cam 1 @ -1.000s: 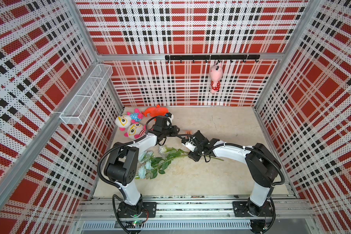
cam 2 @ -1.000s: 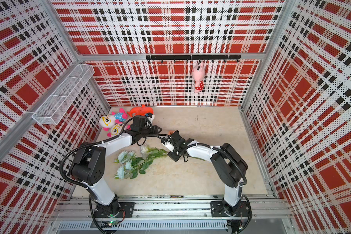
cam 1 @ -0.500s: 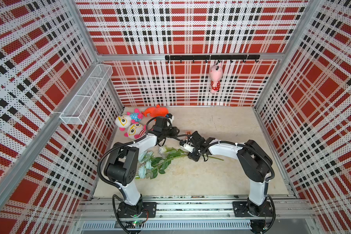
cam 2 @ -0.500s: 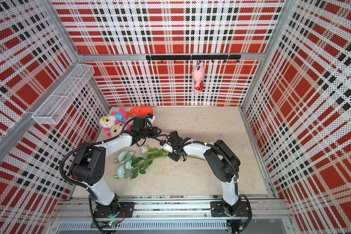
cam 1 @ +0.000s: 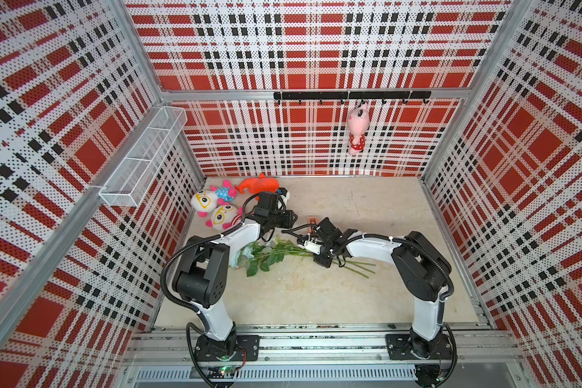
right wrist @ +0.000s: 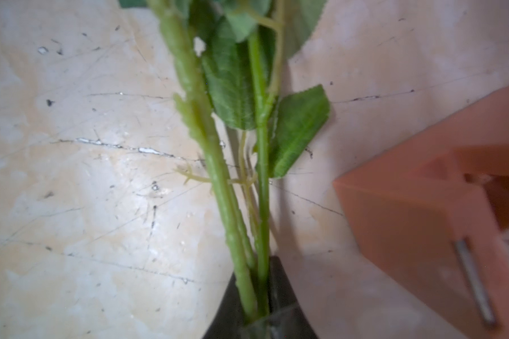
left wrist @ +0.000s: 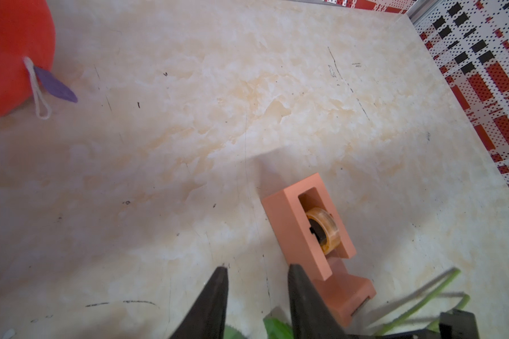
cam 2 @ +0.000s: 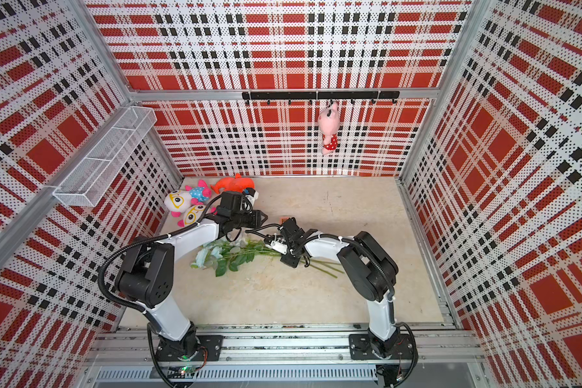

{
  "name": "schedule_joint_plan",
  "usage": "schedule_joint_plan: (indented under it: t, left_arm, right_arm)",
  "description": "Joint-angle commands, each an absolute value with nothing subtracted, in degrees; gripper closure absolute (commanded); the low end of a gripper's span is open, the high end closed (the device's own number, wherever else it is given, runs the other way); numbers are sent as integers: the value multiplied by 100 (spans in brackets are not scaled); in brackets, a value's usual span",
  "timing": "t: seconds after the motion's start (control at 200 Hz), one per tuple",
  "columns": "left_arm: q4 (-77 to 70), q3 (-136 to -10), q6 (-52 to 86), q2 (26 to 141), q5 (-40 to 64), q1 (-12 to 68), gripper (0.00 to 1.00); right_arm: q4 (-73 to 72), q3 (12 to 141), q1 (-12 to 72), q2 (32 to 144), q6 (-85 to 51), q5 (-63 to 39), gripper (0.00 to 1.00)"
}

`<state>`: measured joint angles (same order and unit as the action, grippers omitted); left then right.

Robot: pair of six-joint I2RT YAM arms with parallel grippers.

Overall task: Wrap bouquets with tape
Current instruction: Pick up the unwrapped bouquet from the center of the board.

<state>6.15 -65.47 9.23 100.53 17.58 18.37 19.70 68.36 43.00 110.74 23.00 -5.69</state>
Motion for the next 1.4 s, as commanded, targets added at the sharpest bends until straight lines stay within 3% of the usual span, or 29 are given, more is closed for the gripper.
schedule_joint_plan:
  t: [0.0,0.251,0.741,0.932,1.082,1.398]
  left_arm:
    - [832,-6805,686,10003,1870,1784,63]
    - [864,-6990,624,9727,2013,1618,63]
    - [787,-6960,449,9245,1799,1617,62]
    - [1079,-7073,-142,9207,960,1911,41]
    - [591,-6736,-468,8849,826,1960,0]
    - [-122,-6295,-1633,8369,1162,1951,2]
  right_arm:
    - [1777,6630,4277,10849,2674,-466,90]
    - [1312,6128,4279,10335,3493,-573,100]
    - [652,5757,4280,9783,4629,-354,100]
    - [198,5627,4285,9620,4961,-218,100]
    - [-146,5575,4280,9549,5201,-167,100]
    - [-226,5760,4283,9611,5560,23,100]
